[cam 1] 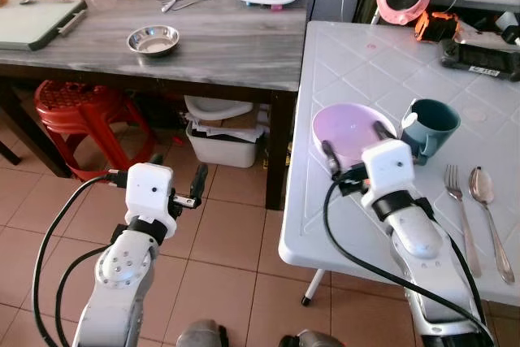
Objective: Setting the table
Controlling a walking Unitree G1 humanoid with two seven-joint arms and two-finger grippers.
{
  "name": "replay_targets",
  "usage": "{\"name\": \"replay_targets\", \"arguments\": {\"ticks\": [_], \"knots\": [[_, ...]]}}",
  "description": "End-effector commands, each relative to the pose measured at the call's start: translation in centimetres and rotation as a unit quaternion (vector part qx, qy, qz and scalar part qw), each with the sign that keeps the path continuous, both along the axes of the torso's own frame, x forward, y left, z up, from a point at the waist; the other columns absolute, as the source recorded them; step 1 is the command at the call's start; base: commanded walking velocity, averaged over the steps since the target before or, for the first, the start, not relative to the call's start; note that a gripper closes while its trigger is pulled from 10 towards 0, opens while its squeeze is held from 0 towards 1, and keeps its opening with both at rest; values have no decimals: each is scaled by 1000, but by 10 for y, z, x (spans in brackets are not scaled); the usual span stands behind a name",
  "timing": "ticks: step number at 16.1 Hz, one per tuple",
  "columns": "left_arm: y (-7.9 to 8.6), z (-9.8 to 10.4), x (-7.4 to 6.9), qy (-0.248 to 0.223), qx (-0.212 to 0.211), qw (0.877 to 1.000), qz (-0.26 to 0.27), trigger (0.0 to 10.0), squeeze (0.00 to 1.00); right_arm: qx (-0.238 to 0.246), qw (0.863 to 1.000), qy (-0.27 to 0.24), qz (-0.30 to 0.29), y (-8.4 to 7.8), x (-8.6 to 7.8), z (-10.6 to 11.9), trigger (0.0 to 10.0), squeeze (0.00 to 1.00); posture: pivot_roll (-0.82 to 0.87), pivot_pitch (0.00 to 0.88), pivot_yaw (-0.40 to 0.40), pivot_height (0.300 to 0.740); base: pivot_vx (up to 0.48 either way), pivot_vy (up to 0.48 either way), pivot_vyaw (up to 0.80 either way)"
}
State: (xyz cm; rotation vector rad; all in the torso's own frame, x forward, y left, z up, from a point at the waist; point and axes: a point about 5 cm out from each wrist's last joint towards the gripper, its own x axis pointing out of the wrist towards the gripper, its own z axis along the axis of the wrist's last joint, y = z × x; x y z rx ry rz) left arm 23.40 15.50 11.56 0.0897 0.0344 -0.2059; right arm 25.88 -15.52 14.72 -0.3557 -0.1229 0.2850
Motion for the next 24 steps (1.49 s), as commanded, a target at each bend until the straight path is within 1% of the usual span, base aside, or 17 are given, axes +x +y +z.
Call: {"name": "replay_targets", "arguments": {"ticks": [1,2,3,4,7,9,13,14,15,17,18,19,21,24], "knots": [[2,1,-3,5,1,1000,0,10000,0,-13,1000,5,18,3,0,3,10000,980,36,123,32,740,0,0,0],[1,1,-3,9,-1,1000,-3,10000,0,-17,999,15,23,2,1,2,10000,973,37,132,34,740,0,0,0],[0,2,-5,12,-3,1000,-7,10000,0,-14,999,24,31,3,1,2,10000,925,38,141,37,740,0,0,0],[0,1,-5,18,-3,1000,-9,10000,0,-21,998,44,42,2,3,0,10000,0,39,145,38,740,0,0,0],[0,2,-5,24,-5,1000,-14,10000,0,-38,997,57,45,1,8,1,10000,0,43,152,42,740,0,0,0],[-1,1,-6,35,-10,999,-23,10000,0,-71,993,66,68,2,17,6,10000,0,42,157,42,740,0,0,0],[0,0,-6,45,-9,999,-23,10000,0,-87,986,99,98,1,30,12,10000,0,44,162,41,740,0,0,0],[0,0,-6,46,-8,999,-24,10000,0,-95,985,100,102,1,32,12,10000,0,44,163,41,740,0,0,0],[1,-1,-7,50,-8,998,-26,10000,0,-116,980,111,116,3,34,11,10000,0,45,165,44,740,0,0,0],[1,-1,-7,54,-7,998,-27,10000,0,-111,978,127,121,3,37,10,10000,0,50,168,43,740,0,0,0],[1,-2,-7,58,-6,998,-27,10000,0,-127,972,145,133,3,38,8,2667,0,48,171,44,740,0,0,0],[1,-2,-7,61,-5,998,-27,10000,0,-132,970,149,140,4,39,8,0,0,48,171,45,740,0,0,0],[0,-3,-7,63,-4,998,-30,10000,0,-143,964,162,155,4,42,10,0,0,47,172,42,740,0,0,0],[0,-3,-6,67,-5,997,-29,10000,0,-155,960,165,163,1,43,14,0,0,42,178,40,740,0,0,0]]}}
